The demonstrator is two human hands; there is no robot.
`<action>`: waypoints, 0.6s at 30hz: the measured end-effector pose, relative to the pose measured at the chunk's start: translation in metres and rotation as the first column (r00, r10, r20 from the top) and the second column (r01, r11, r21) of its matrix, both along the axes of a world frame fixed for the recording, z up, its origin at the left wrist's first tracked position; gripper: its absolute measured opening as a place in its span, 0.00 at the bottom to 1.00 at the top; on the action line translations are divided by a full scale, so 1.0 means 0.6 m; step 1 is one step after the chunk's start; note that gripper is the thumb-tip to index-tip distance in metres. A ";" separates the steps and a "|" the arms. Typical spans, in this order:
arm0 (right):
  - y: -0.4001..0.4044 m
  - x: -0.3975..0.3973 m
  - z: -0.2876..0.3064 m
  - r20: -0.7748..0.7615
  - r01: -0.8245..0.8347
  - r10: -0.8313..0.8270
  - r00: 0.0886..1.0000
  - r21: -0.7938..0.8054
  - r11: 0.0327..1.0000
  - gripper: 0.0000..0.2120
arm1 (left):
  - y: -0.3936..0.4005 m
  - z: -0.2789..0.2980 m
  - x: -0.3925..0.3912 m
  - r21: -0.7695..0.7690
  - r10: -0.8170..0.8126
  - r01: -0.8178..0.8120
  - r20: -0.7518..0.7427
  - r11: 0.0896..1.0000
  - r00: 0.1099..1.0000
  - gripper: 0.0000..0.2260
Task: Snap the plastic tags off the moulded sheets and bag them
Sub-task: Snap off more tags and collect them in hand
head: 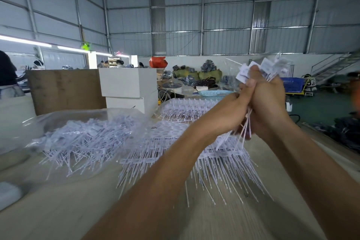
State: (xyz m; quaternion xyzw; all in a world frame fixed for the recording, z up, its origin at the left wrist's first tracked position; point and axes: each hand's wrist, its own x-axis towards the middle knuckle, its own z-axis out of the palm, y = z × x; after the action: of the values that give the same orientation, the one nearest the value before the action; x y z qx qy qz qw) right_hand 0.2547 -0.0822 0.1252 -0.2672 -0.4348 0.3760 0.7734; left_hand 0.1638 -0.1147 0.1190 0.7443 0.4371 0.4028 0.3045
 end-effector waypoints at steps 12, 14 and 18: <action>0.029 0.026 -0.024 0.274 0.039 -0.052 0.960 0.052 0.998 0.07 | -0.006 -0.007 -0.001 -0.353 -0.125 0.298 0.437 0.887 0.891 0.13; 0.031 0.028 -0.027 0.261 0.000 -0.010 0.965 0.037 0.999 0.06 | -0.003 -0.010 -0.002 -0.350 -0.114 0.289 0.444 0.891 0.889 0.12; 0.029 0.025 -0.026 0.242 -0.075 0.068 0.968 0.017 0.997 0.05 | -0.003 -0.007 -0.009 -0.217 -0.066 0.131 0.284 0.968 0.957 0.10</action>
State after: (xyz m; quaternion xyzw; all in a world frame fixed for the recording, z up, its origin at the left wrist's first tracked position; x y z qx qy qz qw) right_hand 0.2698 -0.0647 0.1095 -0.2851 -0.5398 0.3627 0.7041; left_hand 0.1585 -0.1164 0.1150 0.6613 0.3972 0.4323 0.4669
